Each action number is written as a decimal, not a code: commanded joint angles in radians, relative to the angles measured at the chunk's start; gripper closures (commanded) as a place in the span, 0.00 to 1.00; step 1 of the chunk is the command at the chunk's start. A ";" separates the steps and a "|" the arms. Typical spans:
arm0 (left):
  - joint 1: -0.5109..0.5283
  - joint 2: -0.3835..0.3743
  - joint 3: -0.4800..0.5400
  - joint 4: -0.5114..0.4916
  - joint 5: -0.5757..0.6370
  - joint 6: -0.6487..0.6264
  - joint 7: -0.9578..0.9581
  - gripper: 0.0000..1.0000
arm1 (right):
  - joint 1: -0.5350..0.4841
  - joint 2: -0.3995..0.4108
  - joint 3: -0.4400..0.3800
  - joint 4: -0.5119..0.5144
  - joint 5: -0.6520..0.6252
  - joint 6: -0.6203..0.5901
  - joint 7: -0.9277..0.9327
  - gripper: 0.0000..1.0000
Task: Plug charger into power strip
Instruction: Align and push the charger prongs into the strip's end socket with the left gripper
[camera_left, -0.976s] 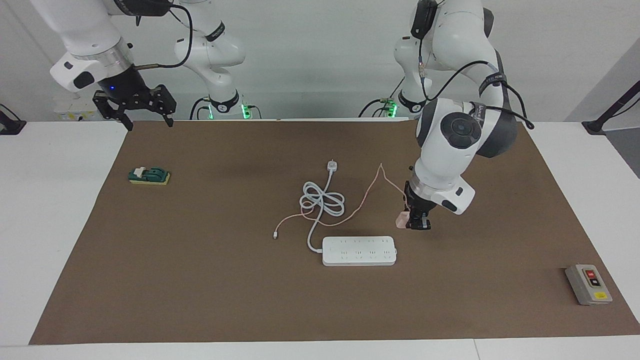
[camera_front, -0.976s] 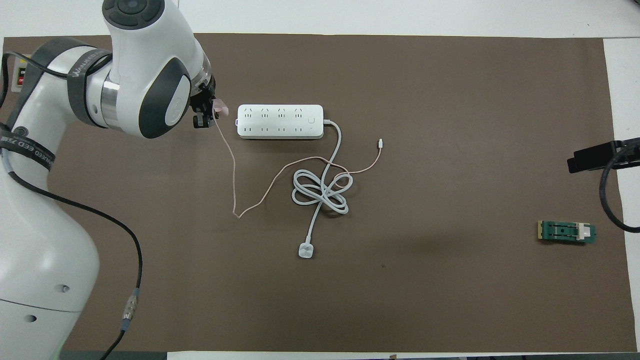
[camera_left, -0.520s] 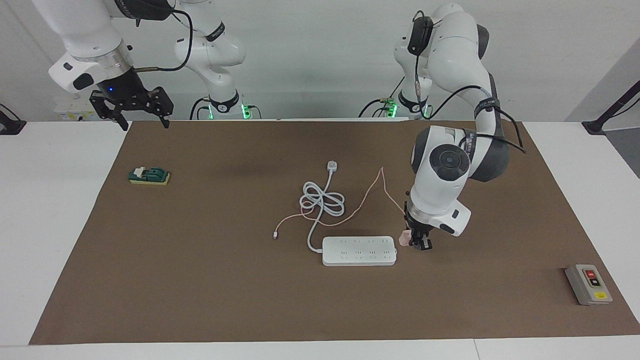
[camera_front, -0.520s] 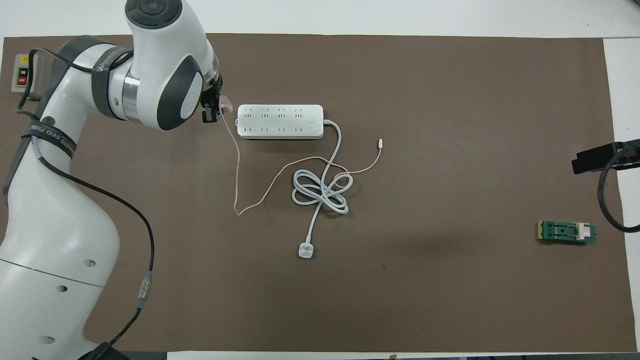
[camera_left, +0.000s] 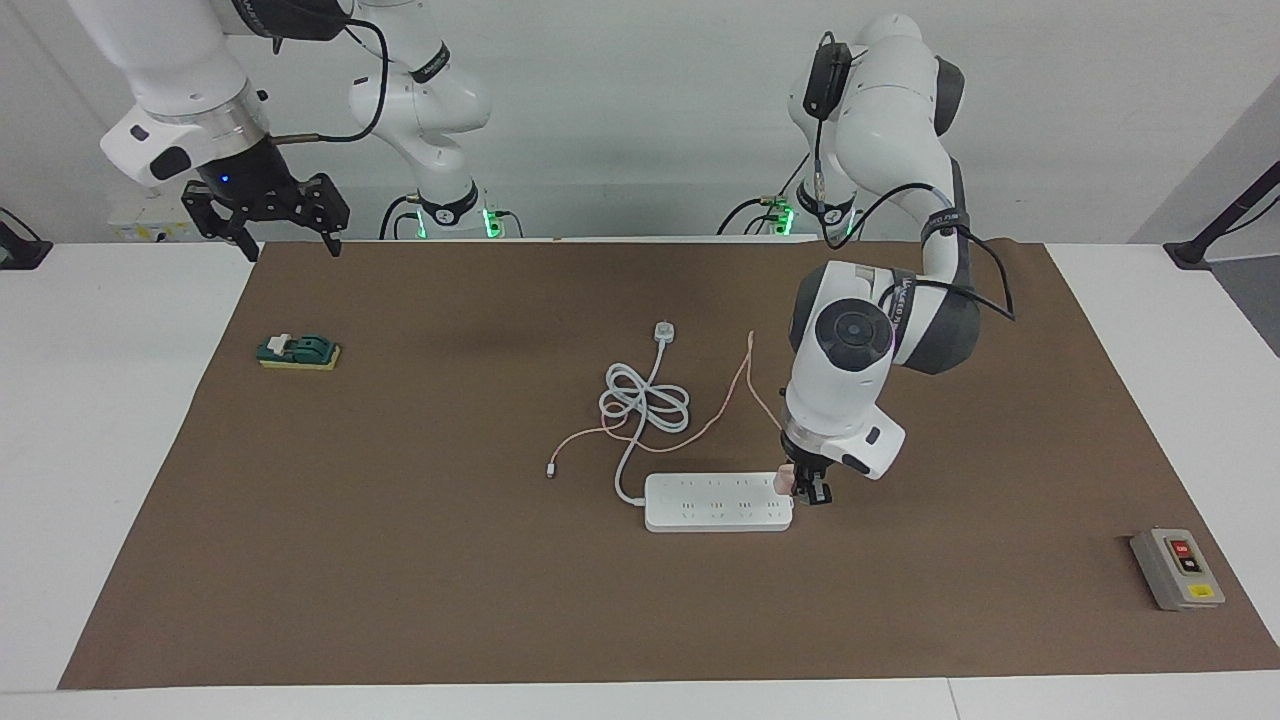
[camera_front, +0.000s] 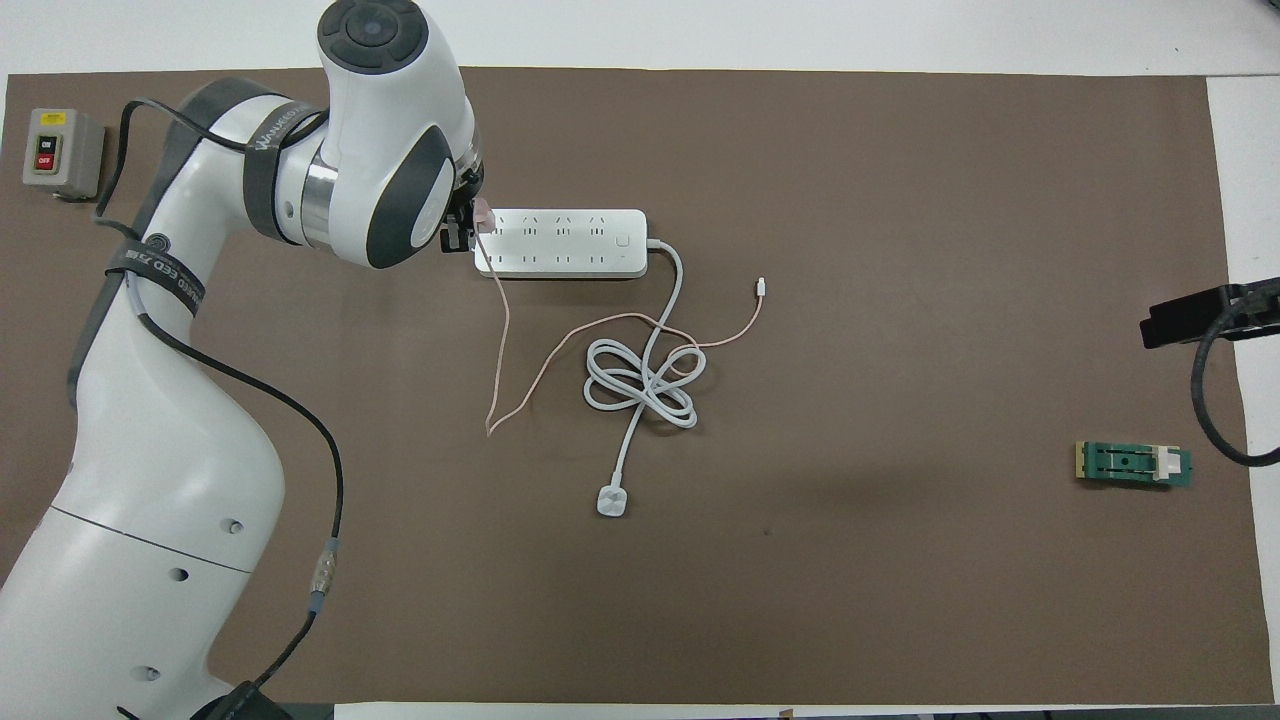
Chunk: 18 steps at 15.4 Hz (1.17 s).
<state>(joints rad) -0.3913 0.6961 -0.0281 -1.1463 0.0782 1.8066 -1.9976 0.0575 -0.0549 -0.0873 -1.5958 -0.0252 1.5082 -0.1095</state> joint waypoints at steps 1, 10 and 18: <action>-0.023 0.005 0.014 0.003 0.014 0.002 -0.032 1.00 | -0.005 -0.022 0.014 -0.024 -0.018 0.003 0.007 0.00; -0.032 -0.132 0.017 -0.268 0.018 0.152 -0.039 1.00 | -0.002 -0.022 0.014 -0.024 -0.018 0.001 0.005 0.00; -0.027 -0.116 0.017 -0.257 0.023 0.152 -0.038 1.00 | -0.004 -0.022 0.014 -0.024 -0.018 0.003 0.005 0.00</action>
<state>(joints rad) -0.4113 0.6026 -0.0212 -1.3694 0.0789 1.9340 -2.0183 0.0591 -0.0554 -0.0828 -1.5959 -0.0252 1.5082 -0.1095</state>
